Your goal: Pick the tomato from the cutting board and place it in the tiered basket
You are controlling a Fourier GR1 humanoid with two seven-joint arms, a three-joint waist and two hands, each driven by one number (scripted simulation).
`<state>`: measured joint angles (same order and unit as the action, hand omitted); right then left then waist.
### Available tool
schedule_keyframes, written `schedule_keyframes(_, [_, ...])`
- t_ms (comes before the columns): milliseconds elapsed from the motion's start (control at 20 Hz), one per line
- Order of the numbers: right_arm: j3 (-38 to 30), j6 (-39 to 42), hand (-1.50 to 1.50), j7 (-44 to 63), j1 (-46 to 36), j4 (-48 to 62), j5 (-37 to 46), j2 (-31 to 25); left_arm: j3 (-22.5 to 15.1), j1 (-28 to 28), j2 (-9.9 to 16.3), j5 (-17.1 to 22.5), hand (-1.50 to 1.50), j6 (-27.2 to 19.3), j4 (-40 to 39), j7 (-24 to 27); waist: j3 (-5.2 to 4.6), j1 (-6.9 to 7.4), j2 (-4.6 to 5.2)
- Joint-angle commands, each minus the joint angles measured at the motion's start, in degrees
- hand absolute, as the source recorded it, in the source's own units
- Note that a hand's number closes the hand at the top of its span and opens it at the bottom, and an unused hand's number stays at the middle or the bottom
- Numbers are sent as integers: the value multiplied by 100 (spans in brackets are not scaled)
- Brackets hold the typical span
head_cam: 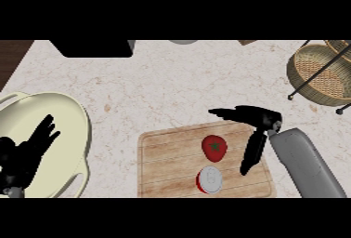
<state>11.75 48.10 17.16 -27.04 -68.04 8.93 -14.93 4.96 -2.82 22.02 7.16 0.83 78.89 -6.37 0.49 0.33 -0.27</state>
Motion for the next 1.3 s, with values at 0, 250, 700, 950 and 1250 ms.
schedule_keyframes(0, [-39, -84, -150, 366, 78, -293, 48, 359, 152, 103, -67, -23, 0, 271, -503, 288, -51, -28, 25])
schedule_keyframes(250, [-246, -36, -150, 156, -358, 457, 290, 424, 116, 159, -152, -183, 0, 125, -76, -235, -48, -1, 30])
schedule_keyframes(700, [270, -502, -150, -414, 217, 553, 1106, 948, 269, -47, -281, -200, 0, 332, 337, -415, -47, 4, 28])
schedule_keyframes(950, [413, -368, 150, -1356, 43, 638, 1344, 707, 479, -116, -111, -249, 0, 590, -224, 121, -47, 28, 43])
schedule_keyframes(1250, [224, -938, 150, -1293, 426, 298, 1415, 1133, 425, -27, -343, -393, 0, 351, 288, -448, -47, -6, 28])
